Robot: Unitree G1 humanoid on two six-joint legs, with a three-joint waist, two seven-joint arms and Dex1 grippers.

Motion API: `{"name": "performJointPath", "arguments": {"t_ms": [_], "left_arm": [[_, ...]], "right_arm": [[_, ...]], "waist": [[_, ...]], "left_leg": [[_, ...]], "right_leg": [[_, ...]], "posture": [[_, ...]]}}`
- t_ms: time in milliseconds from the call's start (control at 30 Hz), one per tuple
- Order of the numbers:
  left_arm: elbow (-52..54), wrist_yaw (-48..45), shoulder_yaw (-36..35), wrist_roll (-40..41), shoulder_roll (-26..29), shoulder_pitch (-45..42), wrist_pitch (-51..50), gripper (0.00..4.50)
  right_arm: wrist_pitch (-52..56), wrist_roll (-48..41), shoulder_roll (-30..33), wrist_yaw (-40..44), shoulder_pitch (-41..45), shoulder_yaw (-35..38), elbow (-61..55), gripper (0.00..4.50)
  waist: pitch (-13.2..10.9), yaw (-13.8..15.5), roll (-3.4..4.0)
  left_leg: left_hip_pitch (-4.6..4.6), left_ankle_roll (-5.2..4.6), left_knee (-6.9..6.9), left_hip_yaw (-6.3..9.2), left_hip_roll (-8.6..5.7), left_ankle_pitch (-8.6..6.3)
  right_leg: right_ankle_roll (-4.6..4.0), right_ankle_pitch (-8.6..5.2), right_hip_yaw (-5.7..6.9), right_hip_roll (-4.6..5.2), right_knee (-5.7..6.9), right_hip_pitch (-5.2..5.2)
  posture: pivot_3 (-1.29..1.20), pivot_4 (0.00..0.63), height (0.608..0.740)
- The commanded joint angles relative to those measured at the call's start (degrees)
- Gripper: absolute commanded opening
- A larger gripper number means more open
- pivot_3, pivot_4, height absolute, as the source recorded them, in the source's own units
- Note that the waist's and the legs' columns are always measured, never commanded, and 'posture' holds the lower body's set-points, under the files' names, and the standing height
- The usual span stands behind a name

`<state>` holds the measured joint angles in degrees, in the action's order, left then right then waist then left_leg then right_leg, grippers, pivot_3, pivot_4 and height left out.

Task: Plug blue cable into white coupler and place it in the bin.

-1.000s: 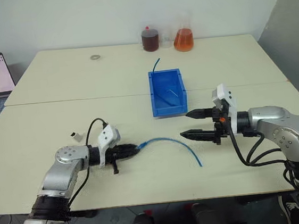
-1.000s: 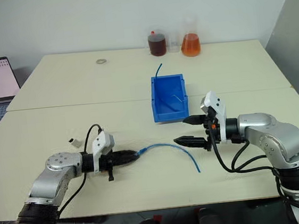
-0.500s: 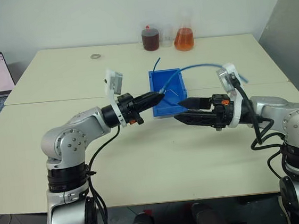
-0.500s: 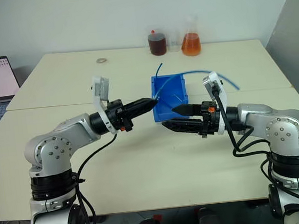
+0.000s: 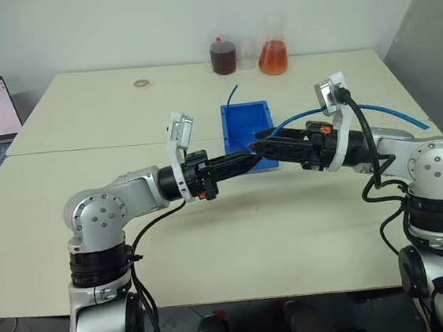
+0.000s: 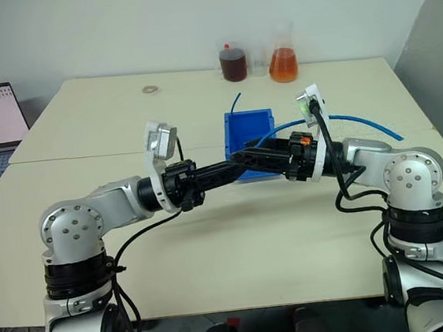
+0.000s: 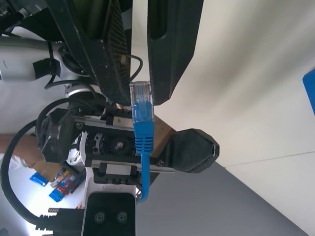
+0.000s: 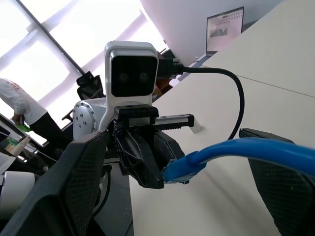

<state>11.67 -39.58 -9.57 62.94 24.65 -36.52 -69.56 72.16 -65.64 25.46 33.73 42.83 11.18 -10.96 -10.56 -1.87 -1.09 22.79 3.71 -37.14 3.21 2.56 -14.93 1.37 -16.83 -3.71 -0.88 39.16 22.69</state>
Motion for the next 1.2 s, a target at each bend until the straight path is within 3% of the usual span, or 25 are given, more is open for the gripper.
{"name": "performJointPath", "arguments": {"t_ms": [33,233,333,867,1100,1133,1200], "left_arm": [[1.42,-1.04,0.38,1.06,0.12,-0.14,1.39,0.24],[1.23,-1.10,0.42,1.01,0.14,-0.21,2.24,0.24],[1.58,-1.50,0.72,0.70,0.60,0.00,2.63,0.24],[1.99,-1.81,1.01,-0.13,1.53,0.32,3.77,0.24],[2.64,-2.14,1.70,-1.35,1.73,0.74,5.29,0.24],[2.77,-2.40,1.70,-1.37,1.66,0.88,5.75,0.94],[2.73,-2.89,1.48,-0.31,1.78,1.05,5.50,1.35]], "right_arm": [[1.01,-3.47,1.28,1.82,0.36,0.35,-1.45,4.50],[2.14,-5.23,2.23,2.44,0.19,-0.03,-0.88,4.50],[1.97,-5.29,2.27,2.21,0.25,-0.10,-0.10,4.05],[2.60,-6.45,3.67,4.01,0.08,-0.83,0.76,0.29],[2.03,-5.59,3.93,4.50,-0.02,-1.42,0.64,0.16],[1.89,-5.41,3.71,4.09,0.18,-1.45,0.78,0.16],[1.59,-5.13,3.25,3.29,0.54,-1.42,1.09,0.16]], "waist": [[0.00,0.01,0.00],[0.00,0.01,0.00],[0.00,0.01,0.00],[0.00,0.01,0.00],[0.00,0.02,0.00],[0.00,0.02,0.00],[0.00,0.01,0.00]], "left_leg": [[0.00,0.00,0.00,0.00,0.00,0.00],[0.00,0.00,0.00,0.00,0.00,0.00],[0.00,-0.01,0.00,-0.01,0.00,0.00],[0.01,-0.01,0.02,-0.02,0.00,0.00],[0.02,-0.01,0.02,-0.03,0.00,-0.01],[0.02,-0.01,0.02,-0.03,0.00,-0.01],[0.01,-0.01,0.02,-0.03,0.01,-0.01]], "right_leg": [[0.00,0.00,0.00,0.00,-0.01,0.00],[0.00,0.00,-0.01,0.00,-0.01,0.00],[0.00,0.00,-0.01,0.00,-0.01,0.00],[0.00,0.00,-0.01,-0.01,-0.04,0.02],[0.00,0.00,-0.02,-0.01,-0.04,0.02],[0.00,0.00,-0.02,-0.01,-0.04,0.02],[0.00,0.00,-0.02,-0.01,-0.04,0.03]], "posture": [[0.00,0.150,0.740],[0.00,0.150,0.740],[0.00,0.150,0.740],[0.00,0.150,0.740],[0.00,0.150,0.740],[0.00,0.150,0.740],[0.00,0.150,0.740]]}}
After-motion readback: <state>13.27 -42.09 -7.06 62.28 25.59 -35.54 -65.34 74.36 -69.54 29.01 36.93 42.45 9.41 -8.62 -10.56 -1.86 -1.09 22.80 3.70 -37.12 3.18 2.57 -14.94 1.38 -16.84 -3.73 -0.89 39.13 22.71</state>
